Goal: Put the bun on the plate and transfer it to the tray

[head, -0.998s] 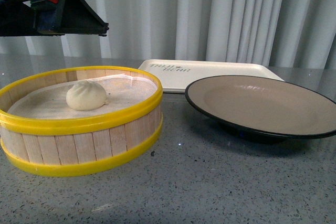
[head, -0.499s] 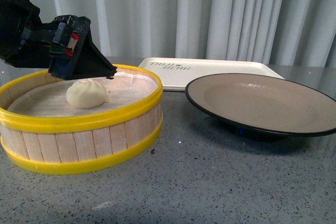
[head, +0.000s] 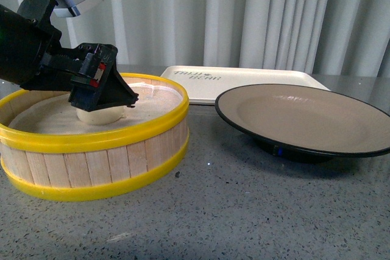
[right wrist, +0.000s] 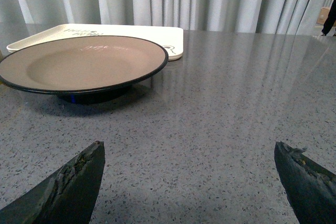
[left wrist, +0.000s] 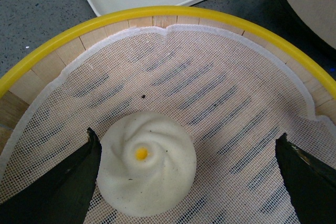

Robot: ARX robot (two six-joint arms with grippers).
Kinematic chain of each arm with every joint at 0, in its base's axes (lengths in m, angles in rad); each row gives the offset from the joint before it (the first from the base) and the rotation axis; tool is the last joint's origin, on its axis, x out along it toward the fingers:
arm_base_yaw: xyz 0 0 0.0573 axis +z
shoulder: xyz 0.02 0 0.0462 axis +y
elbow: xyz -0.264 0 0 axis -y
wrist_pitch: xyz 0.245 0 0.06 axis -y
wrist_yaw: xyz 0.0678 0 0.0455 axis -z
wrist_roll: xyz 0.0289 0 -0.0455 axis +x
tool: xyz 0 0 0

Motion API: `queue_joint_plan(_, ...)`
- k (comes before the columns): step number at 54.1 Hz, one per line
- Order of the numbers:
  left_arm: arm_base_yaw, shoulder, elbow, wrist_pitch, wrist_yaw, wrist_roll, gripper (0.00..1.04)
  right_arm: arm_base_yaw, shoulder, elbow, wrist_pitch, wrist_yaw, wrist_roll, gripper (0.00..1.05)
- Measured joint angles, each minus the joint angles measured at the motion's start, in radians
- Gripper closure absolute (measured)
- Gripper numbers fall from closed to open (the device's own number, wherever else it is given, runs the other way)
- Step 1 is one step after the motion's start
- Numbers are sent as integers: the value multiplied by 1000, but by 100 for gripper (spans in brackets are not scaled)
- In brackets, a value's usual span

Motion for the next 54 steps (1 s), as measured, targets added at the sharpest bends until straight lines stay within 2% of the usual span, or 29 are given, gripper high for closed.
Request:
queue_joint_plan(36, -6, 33, 2, -9, -37, 3, 7, 0, 0, 0, 0, 0, 0, 8)
queue_joint_plan(43, -6, 34, 4, -19, -48, 12, 23, 0, 0, 0, 0, 0, 0, 8)
queue_joint_plan(54, -6, 34, 8, -34, -83, 20, 63, 0, 0, 0, 0, 0, 0, 8)
